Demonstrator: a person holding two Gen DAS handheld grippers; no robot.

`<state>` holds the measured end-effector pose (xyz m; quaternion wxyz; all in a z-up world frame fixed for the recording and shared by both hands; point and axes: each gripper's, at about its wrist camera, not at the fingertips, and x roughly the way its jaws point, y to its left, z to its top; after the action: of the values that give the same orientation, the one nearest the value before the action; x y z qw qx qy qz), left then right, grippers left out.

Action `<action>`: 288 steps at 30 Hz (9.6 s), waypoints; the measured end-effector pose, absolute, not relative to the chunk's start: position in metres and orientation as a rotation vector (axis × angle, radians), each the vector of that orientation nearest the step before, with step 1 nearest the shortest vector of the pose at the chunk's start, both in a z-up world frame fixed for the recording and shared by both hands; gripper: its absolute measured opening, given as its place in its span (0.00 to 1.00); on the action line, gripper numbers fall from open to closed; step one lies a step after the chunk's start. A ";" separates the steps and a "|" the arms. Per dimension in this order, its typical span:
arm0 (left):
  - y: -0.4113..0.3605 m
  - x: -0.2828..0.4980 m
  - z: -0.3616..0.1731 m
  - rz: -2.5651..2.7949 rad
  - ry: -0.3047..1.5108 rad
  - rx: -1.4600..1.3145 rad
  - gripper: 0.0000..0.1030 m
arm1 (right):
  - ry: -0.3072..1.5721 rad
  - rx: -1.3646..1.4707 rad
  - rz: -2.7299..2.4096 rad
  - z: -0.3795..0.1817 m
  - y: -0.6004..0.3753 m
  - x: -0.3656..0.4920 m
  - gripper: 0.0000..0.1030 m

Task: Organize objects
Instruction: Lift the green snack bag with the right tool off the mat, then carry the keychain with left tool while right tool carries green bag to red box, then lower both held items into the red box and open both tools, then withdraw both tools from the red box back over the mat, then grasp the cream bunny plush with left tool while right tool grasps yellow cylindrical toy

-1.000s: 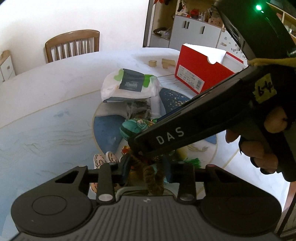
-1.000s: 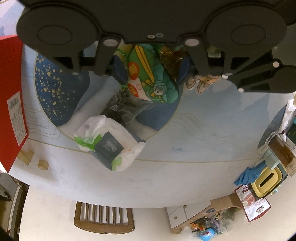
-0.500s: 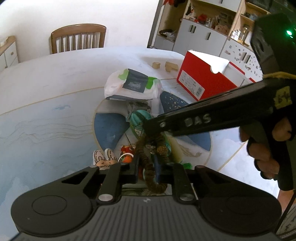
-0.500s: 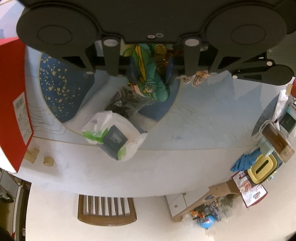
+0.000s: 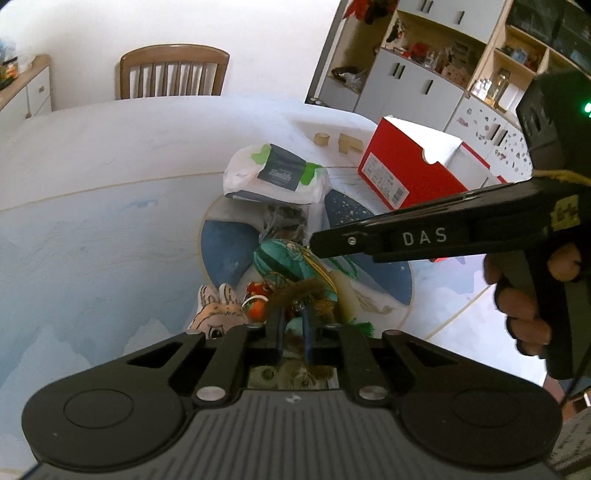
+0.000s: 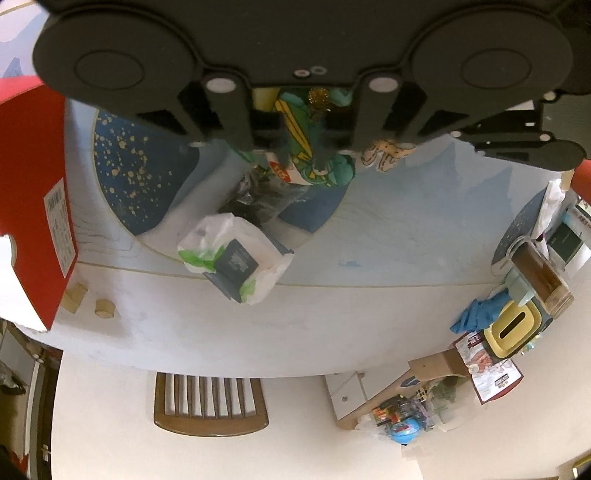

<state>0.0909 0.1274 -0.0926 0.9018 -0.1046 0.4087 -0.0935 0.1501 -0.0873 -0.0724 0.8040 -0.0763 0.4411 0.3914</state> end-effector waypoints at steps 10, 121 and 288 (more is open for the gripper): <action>0.132 0.081 -0.092 -0.203 0.848 -0.226 0.10 | 0.968 -0.240 0.857 -0.087 -0.063 0.147 0.33; -0.156 0.309 -0.046 -0.423 0.878 -0.089 0.08 | 0.853 -0.015 0.495 -0.043 -0.386 0.355 0.34; 0.170 0.137 -0.137 -0.014 0.990 -0.106 0.48 | 1.032 -0.277 0.653 -0.122 -0.106 0.142 0.26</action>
<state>0.1373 0.1705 -0.1369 0.8785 -0.0511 0.4749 -0.0067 0.1420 -0.1060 -0.1225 0.8102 -0.1297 0.4831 0.3056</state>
